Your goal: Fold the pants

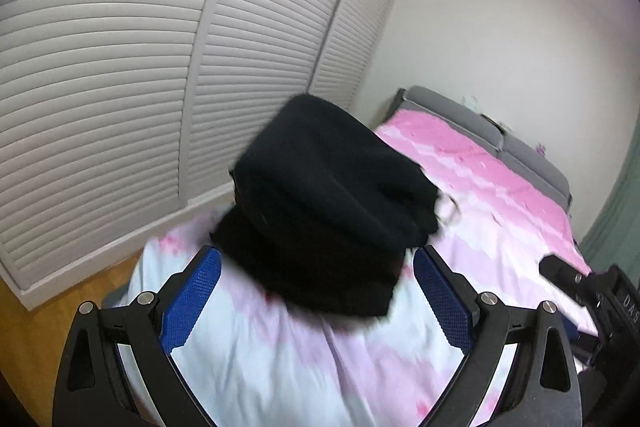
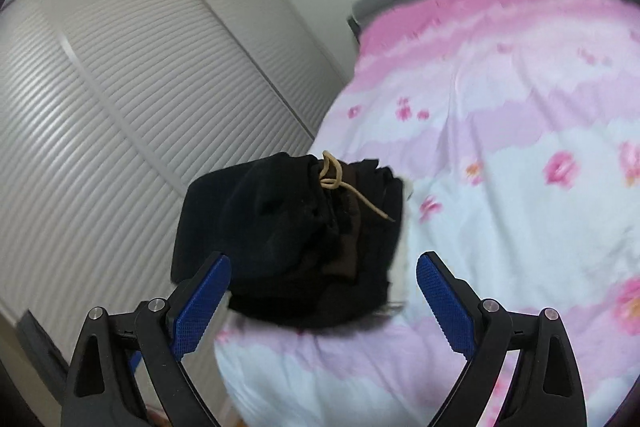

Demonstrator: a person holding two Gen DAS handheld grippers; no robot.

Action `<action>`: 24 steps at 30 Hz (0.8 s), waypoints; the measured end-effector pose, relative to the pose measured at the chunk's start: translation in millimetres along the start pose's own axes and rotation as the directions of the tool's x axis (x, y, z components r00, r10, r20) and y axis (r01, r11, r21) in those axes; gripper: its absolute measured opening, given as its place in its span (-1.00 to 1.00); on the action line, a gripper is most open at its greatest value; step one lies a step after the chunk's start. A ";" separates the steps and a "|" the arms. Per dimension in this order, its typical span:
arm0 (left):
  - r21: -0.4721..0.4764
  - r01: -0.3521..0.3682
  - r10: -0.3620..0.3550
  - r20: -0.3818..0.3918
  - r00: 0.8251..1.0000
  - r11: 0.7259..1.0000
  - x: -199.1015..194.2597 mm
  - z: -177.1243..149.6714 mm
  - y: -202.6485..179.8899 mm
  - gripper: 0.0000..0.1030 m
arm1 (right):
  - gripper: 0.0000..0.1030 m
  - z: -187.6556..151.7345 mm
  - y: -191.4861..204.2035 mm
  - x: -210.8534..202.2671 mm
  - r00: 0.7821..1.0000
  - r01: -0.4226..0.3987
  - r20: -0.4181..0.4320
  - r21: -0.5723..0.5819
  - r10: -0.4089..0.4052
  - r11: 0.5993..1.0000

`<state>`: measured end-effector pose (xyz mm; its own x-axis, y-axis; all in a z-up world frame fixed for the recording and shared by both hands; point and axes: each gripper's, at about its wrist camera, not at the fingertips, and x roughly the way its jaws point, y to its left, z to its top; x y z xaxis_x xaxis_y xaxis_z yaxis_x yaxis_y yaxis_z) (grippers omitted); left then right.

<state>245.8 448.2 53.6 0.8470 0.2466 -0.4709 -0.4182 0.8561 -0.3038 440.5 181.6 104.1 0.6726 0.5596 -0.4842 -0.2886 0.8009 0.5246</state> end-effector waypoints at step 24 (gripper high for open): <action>0.372 0.304 -0.308 -0.051 0.950 0.877 -283.0 -226.9 -178.2 0.91 | 0.84 -169.0 -106.8 -410.9 0.890 0.421 0.327 -0.326 -0.317 0.846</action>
<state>6.2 122.8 53.2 0.9165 -0.0524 -0.3966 0.0131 0.9948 -0.1011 79.8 -97.9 128.7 0.9130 0.1746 -0.3688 -0.1831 0.9830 0.0119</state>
